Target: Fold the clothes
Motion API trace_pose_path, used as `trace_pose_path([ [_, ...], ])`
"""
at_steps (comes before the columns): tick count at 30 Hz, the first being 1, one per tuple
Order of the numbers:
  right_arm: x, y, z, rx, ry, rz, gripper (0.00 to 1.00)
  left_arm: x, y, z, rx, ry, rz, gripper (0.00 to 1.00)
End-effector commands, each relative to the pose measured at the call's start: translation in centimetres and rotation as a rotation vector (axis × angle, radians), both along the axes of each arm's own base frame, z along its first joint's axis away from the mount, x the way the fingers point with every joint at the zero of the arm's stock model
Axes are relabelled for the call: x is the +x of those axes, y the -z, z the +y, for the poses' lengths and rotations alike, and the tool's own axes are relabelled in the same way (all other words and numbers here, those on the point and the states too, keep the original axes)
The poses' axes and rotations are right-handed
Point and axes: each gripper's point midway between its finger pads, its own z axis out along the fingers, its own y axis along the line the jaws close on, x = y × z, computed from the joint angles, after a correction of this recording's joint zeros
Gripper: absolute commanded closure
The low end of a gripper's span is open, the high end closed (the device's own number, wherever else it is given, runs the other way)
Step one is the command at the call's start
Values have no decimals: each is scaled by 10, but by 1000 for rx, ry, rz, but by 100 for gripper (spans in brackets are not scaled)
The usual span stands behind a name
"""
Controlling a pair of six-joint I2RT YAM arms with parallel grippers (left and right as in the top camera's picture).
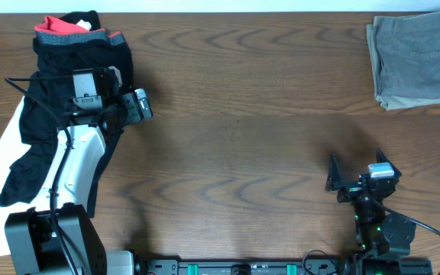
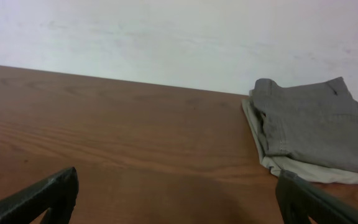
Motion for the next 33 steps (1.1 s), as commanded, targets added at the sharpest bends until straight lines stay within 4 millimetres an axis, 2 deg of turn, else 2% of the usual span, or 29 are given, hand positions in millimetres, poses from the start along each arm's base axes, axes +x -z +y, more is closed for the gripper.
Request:
trace_pose_path([
  [1, 0, 1, -6, -21, 29, -1, 1, 4, -1, 1, 2, -2, -4, 2],
  [25, 0, 1, -6, -21, 29, -1, 1, 4, -1, 1, 2, -2, -3, 2],
  [29, 0, 1, -6, -21, 29, -1, 1, -5, 4, 5, 21, -15, 41, 2],
  [33, 0, 1, -6, -21, 29, -1, 1, -8, -9, 1, 30, -7, 2, 2],
])
